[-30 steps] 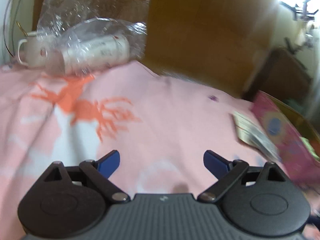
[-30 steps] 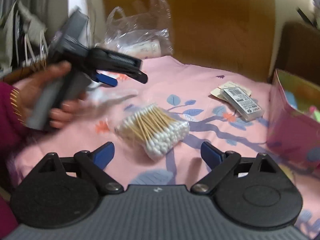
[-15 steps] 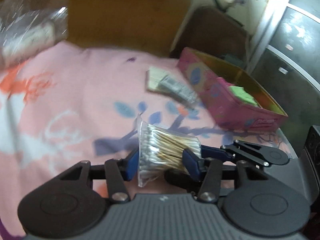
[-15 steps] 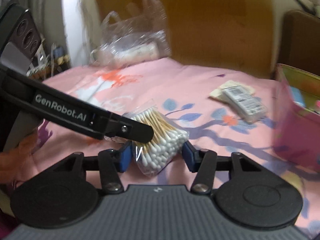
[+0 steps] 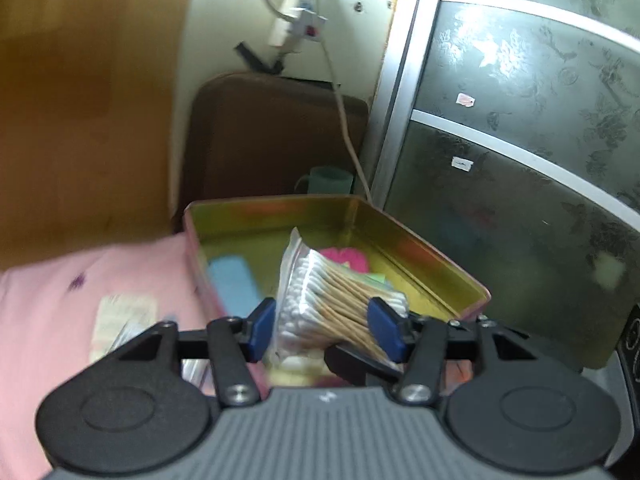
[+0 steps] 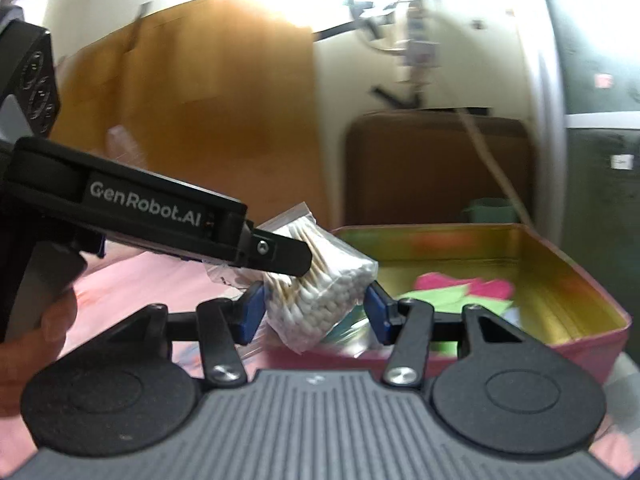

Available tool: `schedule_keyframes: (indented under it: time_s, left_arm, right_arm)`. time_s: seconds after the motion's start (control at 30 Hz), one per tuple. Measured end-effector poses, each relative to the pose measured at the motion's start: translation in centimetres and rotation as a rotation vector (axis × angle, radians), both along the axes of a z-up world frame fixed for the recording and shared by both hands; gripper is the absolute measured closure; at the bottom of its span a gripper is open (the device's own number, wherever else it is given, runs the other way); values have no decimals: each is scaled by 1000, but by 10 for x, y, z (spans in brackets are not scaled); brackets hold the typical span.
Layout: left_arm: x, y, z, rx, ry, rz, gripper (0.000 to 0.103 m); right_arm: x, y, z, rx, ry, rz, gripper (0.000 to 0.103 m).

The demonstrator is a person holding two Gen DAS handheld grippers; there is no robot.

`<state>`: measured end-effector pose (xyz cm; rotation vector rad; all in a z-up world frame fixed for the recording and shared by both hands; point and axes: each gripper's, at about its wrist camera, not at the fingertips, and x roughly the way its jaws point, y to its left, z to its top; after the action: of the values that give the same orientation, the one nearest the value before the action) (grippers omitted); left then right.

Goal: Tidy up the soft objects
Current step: 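Carry the cotton swab bag into the tin box and release it, then return the right tool to the marker packet on the bed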

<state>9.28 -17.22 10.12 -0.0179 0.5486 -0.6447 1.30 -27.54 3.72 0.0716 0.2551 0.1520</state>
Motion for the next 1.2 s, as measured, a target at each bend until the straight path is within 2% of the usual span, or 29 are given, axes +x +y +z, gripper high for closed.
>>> schedule_keyframes:
  time_s: [0.03,0.07,0.1,0.13,0.17,0.23,0.3,0.33,0.53,0.67,0.8,0.9,1.03,1.07,1.2]
  left_arm:
    - [9,-12,-2,19,-12,7,26]
    - [19,-21,-6,44,-21,29,16]
    - [29,-30,-12,76,-24,65,15]
    - [39,-36,-19,108,-19,101,16]
    - [45,-39,-25,124,-7,123,17]
    - [50,-38,-34,125,27,145,18]
    - [47,-33,-40,119,15,148,17]
    - [46,-32,-42,115,-2,150,15]
    - [37,-20,-36,56,-15,196,17]
    - [28,5,-23,-7,-37,223,17]
    - [12,58,-19,-30,-56,305,17]
    - [6,99,-32,44,-45,404,17]
    - [3,148,-64,146,16,519,17]
    - [2,160,-72,168,33,546,17]
    - [1,190,-89,220,46,610,17]
  right_arm:
    - [9,-7,-2,5,-2,-29,46]
    - [23,-13,-5,2,-5,-72,43]
    - [33,-19,-8,-11,-11,-110,41]
    - [45,-22,-13,-31,-10,-136,31]
    - [55,-25,-21,-44,-2,-163,26]
    - [63,-29,-36,-15,14,-167,25]
    - [62,-28,-41,-15,40,-165,25]
    - [59,-26,-40,-27,15,-159,25]
    - [47,-19,-39,-84,-52,-160,24]
    - [43,-26,-37,-57,-73,-181,25]
    - [47,-35,-37,-31,-93,-215,25]
    - [44,-37,-36,-17,-120,-229,33]
    - [36,-29,-32,-4,-163,-199,45]
    - [33,-25,-30,3,-169,-179,48]
    - [16,3,-21,55,-165,-25,48]
